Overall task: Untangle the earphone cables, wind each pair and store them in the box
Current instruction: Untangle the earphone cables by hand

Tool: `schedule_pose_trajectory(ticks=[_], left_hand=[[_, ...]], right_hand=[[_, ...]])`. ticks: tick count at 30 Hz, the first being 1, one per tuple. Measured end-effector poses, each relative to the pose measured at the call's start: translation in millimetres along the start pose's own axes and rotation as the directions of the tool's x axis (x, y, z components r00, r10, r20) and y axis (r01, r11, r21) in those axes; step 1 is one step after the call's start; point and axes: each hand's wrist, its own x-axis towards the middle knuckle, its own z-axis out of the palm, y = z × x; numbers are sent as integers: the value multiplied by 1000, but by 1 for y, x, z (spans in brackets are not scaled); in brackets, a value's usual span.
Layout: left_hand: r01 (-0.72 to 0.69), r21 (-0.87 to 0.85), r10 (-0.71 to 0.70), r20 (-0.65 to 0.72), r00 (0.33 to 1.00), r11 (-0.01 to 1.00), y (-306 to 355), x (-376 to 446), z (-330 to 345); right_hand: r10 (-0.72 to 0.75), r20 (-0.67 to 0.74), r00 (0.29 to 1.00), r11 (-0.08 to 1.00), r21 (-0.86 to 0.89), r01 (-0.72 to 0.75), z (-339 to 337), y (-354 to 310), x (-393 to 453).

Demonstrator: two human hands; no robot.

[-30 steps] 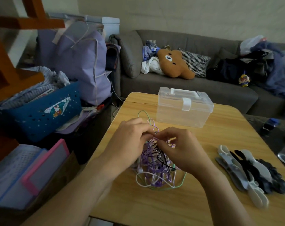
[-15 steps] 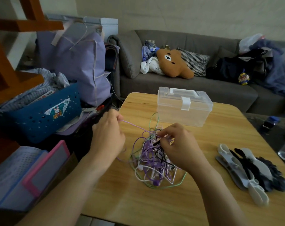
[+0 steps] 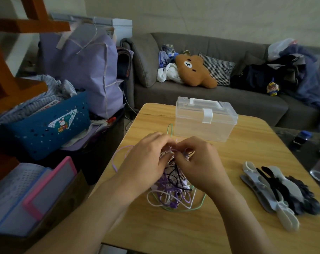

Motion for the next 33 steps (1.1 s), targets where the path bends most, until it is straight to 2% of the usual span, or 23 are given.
schedule_pose_trajectory(ticks=[2, 5, 8, 12, 16, 23, 25, 26, 30, 33], left_hand=[[-19, 10, 19, -9, 1000, 1000, -3, 0, 0], [-36, 55, 44, -156, 987, 998, -8, 1, -1], [-7, 49, 23, -340, 940, 999, -12, 4, -4], [35, -72, -66, -489, 870, 997, -16, 4, -3], [109, -279, -253, -556, 792, 954, -25, 7, -4], [174, -379, -398, -659, 638, 909, -34, 11, -23], [228, -403, -452, -647, 614, 886, -39, 11, -26], [267, -403, -476, -620, 623, 875, -42, 12, -26], [475, -286, -553, -387, 737, 832, -52, 11, -20], [497, -80, -491, -347, 799, 864, -46, 7, -13]], right_hand=[[16, 23, 1000, 1000, 24, -16, -1, 0, 0], [56, 71, 996, 997, 46, -60, -1, 2, 2], [90, 73, 993, 992, 78, -95, 0, 1, 4], [74, 24, 997, 991, 107, -76, 0, -1, 5], [95, -43, 995, 991, 98, -90, 0, 2, 6], [140, 17, 990, 990, 33, -140, -5, 5, 9], [169, 29, 985, 984, 47, -170, -8, 6, 10], [172, 25, 985, 984, 35, -173, -8, 7, 10], [159, 7, 987, 985, -62, -158, -6, 10, 9], [138, 4, 990, 987, -82, -137, -3, 11, 8]])
